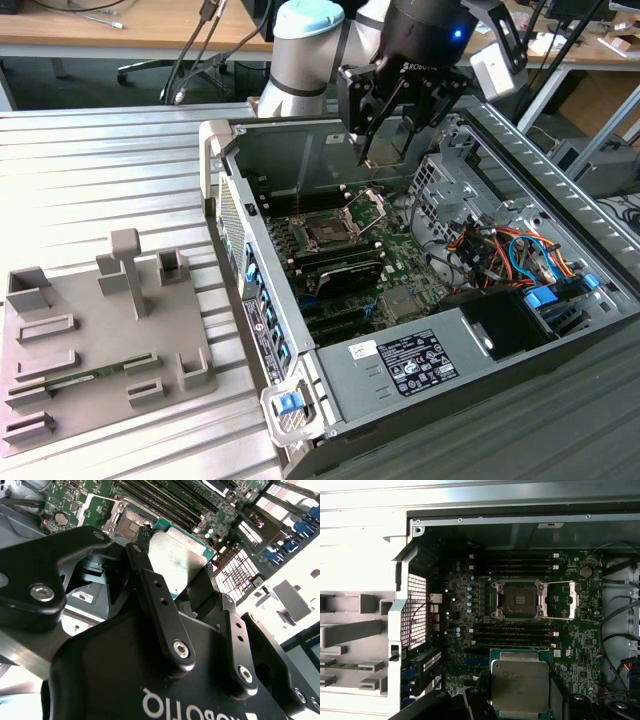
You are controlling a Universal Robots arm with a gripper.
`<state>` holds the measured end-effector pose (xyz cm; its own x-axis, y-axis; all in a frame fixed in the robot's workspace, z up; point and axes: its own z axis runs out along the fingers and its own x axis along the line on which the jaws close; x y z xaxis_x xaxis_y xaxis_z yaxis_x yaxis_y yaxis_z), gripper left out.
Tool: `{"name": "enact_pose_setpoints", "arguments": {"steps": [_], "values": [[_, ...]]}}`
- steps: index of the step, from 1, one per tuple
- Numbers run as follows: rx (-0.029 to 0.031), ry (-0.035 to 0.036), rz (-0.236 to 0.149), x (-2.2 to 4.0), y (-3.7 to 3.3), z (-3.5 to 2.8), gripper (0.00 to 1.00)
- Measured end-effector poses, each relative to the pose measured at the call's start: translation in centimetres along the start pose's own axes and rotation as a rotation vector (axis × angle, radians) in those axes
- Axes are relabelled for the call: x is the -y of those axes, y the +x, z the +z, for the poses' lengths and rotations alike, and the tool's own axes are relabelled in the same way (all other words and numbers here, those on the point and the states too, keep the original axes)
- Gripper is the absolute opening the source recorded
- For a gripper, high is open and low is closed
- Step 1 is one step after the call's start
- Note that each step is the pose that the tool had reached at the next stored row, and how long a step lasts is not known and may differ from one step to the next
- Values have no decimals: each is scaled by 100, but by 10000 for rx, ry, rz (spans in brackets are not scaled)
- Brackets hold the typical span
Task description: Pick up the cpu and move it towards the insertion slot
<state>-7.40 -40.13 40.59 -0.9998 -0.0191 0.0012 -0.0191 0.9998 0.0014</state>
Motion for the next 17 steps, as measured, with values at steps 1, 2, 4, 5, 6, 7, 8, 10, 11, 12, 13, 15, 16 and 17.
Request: {"name": "enact_pose_setpoints", "arguments": {"steps": [1, 2, 4, 5, 6, 7, 8, 10, 11, 12, 13, 15, 16, 17], "values": [[0, 4, -1, -3, -5, 1, 55], [0, 7, 0, -5, -11, 3, 55], [0, 16, 0, -13, -26, 7, 55], [0, 25, 0, -19, -39, 9, 55], [-1, 36, 0, -26, -53, 12, 55], [-1, 43, 0, -32, -64, 15, 55], [0, 49, 0, -36, -72, 17, 55], [-1, 65, 0, -51, -98, 23, 55], [-1, 71, 0, -57, -107, 25, 55], [-1, 78, 0, -65, -120, 28, 55], [-2, 84, 0, -72, -130, 31, 55], [-2, 91, 0, -81, -143, 34, 55], [-2, 93, 0, -85, -150, 36, 55], [-2, 97, 0, -89, -157, 38, 55]]}}
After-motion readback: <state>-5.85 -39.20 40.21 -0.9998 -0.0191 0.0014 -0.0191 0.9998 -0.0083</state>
